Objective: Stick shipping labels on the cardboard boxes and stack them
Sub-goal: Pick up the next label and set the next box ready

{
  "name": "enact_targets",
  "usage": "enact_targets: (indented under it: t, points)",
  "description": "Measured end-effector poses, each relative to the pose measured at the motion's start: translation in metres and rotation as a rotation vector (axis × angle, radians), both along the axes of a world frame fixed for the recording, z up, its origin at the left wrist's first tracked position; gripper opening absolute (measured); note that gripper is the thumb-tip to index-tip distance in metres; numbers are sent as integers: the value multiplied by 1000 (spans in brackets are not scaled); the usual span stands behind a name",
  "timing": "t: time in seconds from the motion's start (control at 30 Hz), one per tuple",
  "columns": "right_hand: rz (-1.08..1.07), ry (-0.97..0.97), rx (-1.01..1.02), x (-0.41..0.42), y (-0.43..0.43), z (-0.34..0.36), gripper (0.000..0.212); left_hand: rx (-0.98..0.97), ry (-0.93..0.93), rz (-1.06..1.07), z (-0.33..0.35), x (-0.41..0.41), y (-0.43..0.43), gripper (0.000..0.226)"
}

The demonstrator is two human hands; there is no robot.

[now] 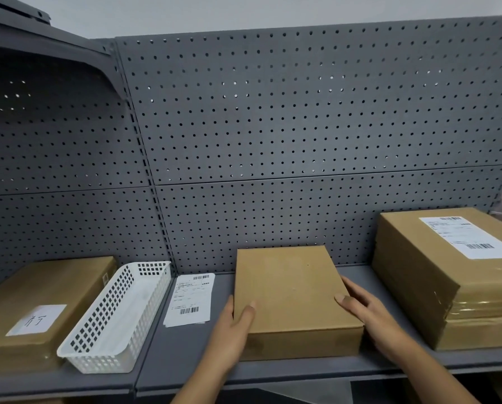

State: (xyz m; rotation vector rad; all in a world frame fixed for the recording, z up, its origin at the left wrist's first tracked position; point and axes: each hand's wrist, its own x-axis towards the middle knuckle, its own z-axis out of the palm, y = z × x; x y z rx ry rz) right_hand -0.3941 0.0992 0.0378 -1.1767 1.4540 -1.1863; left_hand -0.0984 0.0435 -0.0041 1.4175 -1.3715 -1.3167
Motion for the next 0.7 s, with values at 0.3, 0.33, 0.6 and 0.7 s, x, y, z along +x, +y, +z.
enact_targets:
  t: [0.3,0.33,0.6,0.7]
  points:
    - [-73,727,-120,19,-33,27,59,-233,-388,129,10,50,-24,42]
    - [-54,771,-146,27,-34,28,54,-305,-538,111,6,59,-27,41]
    - [-41,1067,-209,65,-34,9,33,-309,-1018,-60,-19,98,-49,59]
    - [-62,1079,-230,67,-32,5,30,-366,-1092,-68,-19,103,-51,53]
